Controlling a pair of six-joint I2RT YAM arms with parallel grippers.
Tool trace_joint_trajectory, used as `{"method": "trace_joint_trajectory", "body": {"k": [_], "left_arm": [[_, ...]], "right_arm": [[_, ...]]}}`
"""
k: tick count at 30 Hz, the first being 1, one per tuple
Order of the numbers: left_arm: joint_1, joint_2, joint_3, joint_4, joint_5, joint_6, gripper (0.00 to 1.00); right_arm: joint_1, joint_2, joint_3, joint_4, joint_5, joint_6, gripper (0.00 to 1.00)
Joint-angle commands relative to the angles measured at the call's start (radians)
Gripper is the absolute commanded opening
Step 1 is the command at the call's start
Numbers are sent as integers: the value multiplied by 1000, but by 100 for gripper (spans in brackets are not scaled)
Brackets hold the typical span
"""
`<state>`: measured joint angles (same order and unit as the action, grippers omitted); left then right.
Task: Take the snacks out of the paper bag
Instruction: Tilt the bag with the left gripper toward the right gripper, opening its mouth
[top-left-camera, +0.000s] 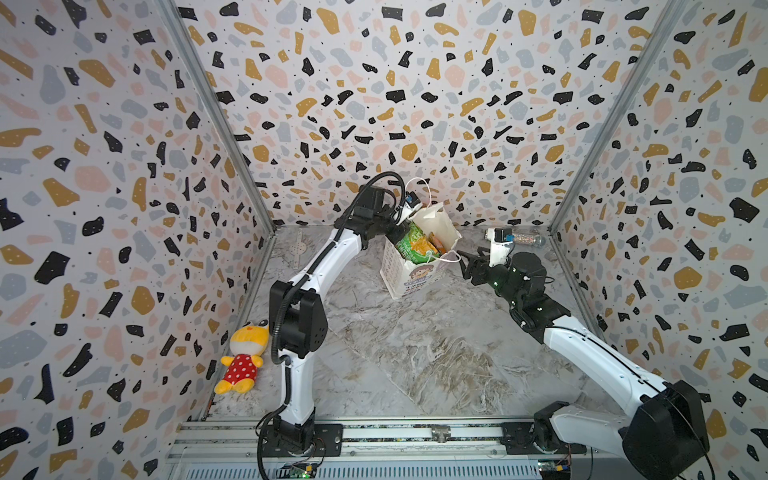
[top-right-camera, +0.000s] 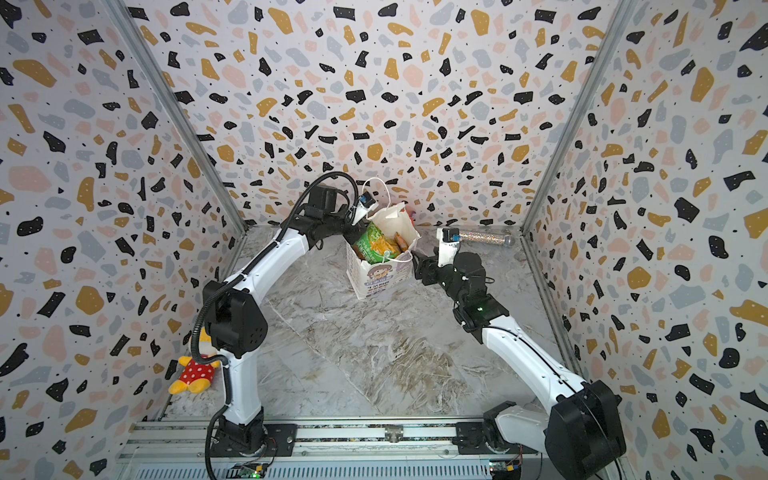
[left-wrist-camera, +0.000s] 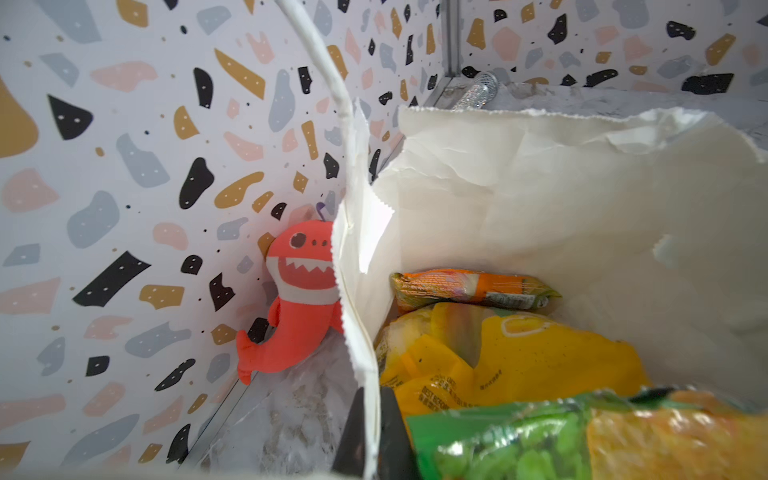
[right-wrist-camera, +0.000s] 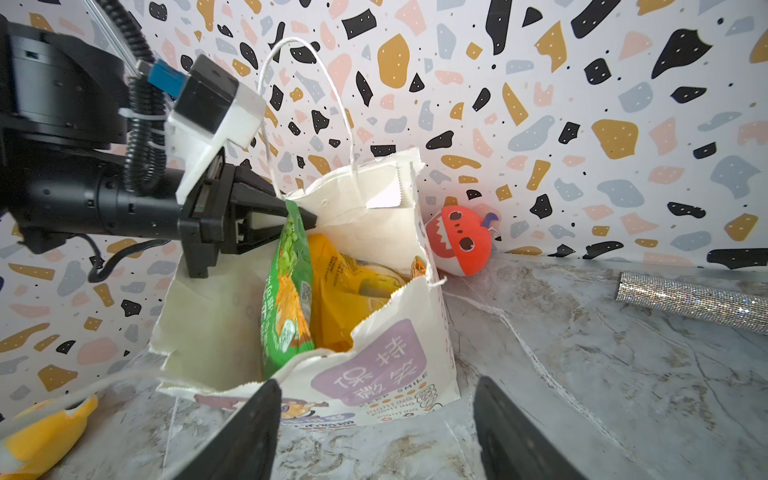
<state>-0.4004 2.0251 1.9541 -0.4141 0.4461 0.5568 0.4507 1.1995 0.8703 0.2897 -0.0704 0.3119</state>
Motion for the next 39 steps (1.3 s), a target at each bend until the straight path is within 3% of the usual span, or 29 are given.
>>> {"method": "trace_joint_trajectory", "body": {"k": [1, 6, 13, 22, 29, 32, 36, 39], "left_arm": [[-33, -105, -61, 94, 51, 92, 0], [-68, -174, -163, 93, 59, 156, 0], [-96, -244, -282, 157, 70, 142, 0], [-106, -304, -395, 308, 97, 53, 0], [-106, -324, -479, 530, 105, -116, 0], [-108, -324, -469, 536, 131, -134, 0], [-109, -337, -492, 523, 87, -138, 0], [-109, -345, -512, 523, 71, -136, 0]], "right_arm": [[-1, -36, 21, -34, 1, -16, 74], [2, -91, 44, -123, -20, -16, 70], [39, -130, 153, -316, -56, -75, 66], [98, 36, 372, -518, -143, -176, 65], [138, 197, 397, -439, -157, -140, 69], [139, 233, 399, -412, -166, -140, 70], [139, 259, 390, -397, -201, -158, 59], [138, 257, 371, -384, -206, -153, 41]]}}
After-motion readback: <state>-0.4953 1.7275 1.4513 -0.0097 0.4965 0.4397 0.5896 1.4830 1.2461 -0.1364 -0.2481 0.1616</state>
